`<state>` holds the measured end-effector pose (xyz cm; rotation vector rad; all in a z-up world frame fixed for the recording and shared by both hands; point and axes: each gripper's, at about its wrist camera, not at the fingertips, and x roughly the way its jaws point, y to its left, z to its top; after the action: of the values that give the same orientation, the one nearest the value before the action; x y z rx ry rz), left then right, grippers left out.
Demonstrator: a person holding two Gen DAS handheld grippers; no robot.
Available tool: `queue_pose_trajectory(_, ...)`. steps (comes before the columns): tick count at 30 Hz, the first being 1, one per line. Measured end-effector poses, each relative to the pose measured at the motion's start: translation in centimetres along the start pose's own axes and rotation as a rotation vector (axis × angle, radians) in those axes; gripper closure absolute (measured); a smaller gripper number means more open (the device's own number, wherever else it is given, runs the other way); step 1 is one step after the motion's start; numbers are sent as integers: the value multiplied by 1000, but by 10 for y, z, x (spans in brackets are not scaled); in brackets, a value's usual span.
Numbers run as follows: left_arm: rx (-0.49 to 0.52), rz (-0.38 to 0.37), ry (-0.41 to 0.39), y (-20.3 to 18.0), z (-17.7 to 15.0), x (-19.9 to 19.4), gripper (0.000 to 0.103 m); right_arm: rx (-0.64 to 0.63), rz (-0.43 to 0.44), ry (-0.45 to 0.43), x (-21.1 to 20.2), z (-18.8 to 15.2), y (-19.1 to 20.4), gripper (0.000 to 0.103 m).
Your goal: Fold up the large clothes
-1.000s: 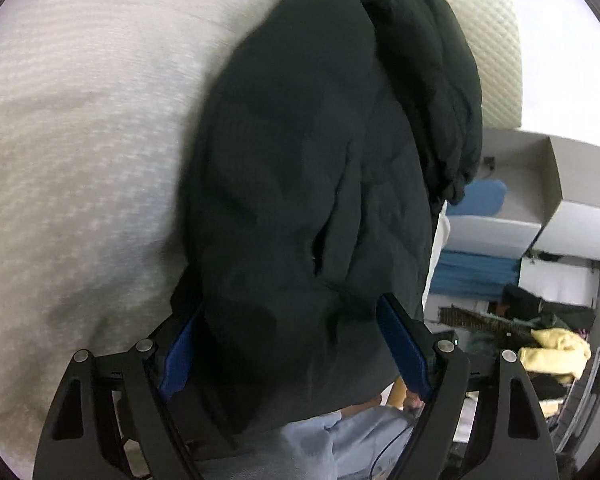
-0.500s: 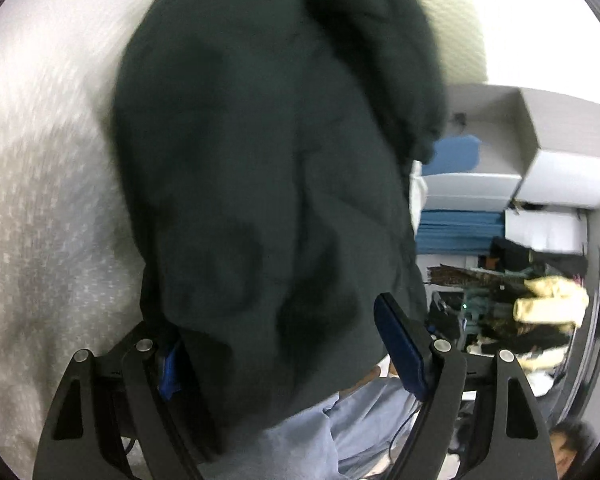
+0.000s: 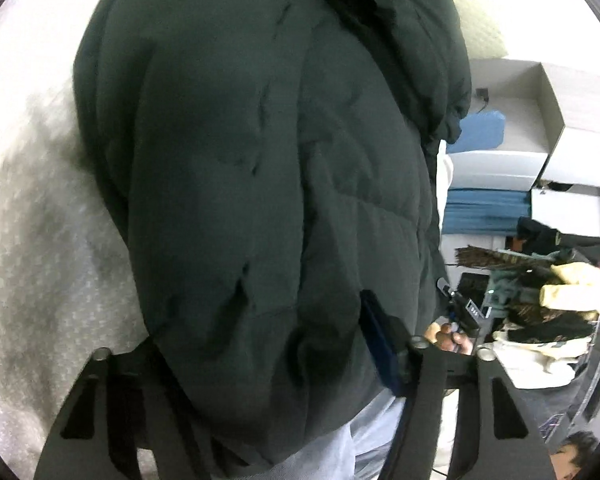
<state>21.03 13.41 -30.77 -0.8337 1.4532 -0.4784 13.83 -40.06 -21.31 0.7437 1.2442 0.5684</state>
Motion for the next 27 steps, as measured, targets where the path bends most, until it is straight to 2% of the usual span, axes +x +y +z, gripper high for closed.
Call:
queue_pose_trajectory(1, 9, 14, -1, -4, 1, 0, 52, -25, 0, -6, 0, 1, 4, 81)
queue_pose_trajectory(2, 32, 23, -3, -11, 2, 1, 63, -45, 1, -10, 0, 2, 7, 86)
queue_pose_trajectory(3, 49, 23, -4, -16, 0, 4, 72, -60, 8, -18, -2, 1, 10, 88)
queue_pose_trajectory(6, 113, 38, -40, -38, -3, 0, 89, -123, 42, -68, -14, 1, 21, 94)
queue_pose_trajectory(11, 171, -17, -163, -68, -19, -33, 94, -222, 83, -172, -40, -4, 51, 96)
queue_pose_trajectory(19, 157, -124, -318, -87, -44, -102, 96, -234, 144, -285, -78, -20, 75, 97)
queue_pose_trajectory(24, 200, -128, -363, -94, -74, -148, 96, -253, 203, -355, -118, -39, 91, 97)
queue_pose_trajectory(27, 234, -110, -377, -105, -96, -173, 96, -264, 209, -357, -134, -49, 106, 97)
